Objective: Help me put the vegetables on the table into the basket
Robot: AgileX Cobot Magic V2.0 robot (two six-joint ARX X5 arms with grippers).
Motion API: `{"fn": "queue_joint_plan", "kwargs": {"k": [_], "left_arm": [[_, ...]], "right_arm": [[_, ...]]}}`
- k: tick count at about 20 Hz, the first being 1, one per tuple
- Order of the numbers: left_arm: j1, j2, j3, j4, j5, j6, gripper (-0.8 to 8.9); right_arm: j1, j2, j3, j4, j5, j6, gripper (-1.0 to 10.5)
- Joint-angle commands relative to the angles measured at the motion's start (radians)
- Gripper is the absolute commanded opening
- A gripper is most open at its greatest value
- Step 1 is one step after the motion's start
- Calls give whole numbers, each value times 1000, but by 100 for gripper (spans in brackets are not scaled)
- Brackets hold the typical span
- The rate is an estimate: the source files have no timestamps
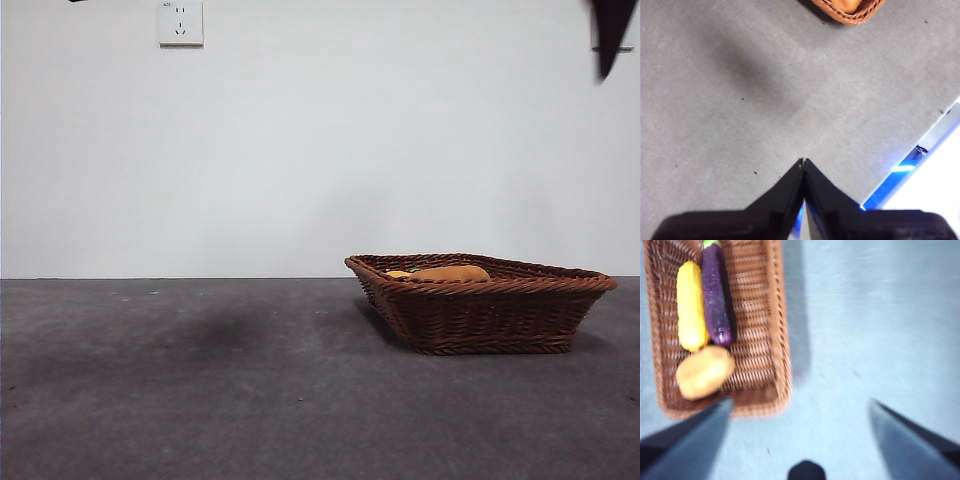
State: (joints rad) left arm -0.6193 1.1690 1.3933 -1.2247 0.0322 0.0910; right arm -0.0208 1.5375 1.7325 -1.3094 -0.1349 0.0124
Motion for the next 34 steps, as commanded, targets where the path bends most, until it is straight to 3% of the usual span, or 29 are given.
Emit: {"fn": "queue_joint_plan", "kwargs": {"k": [1,2,3,6,11,14,18,23,25,27,29,31,34], "left_arm": [[-5,-4,-9,12,35,35,-4],[-5,-4,-14,22,56,38,-4],[-8,-5,-22,34,72,36,-3],[-28,-5,-47,40,111,19,-4],[-89,-5,-63,28,106,-95,-3],[-101,-4,-62,-3,106,-190,-3],[-101,-4,-62,59,105,-192,-3],[-97,-4,-61,258,100,-190,-3],[-67,-4,-61,312,97,-135,-3],[-27,-10,-63,331,98,59,-3],[8,-38,-96,396,98,163,-3],[51,-115,-205,567,99,193,-3],[125,-292,-465,859,105,168,-3]], "right_arm": [[2,-128,-5,-56,26,11,149],[2,-181,-5,-71,29,22,31],[2,-235,-5,-71,27,34,-17],[14,-386,-5,-71,19,62,-11],[21,-581,-4,-71,20,93,-11],[21,-611,-3,-71,26,90,-11],[21,-598,-3,-71,39,89,-11],[21,-520,-3,-71,55,90,-11],[21,-477,-3,-71,61,90,-11],[21,-422,-3,-71,61,90,-11],[21,-368,-3,-71,65,89,-11],[21,-307,-3,-71,65,89,-11],[21,-222,-3,-70,65,90,-11]]}}
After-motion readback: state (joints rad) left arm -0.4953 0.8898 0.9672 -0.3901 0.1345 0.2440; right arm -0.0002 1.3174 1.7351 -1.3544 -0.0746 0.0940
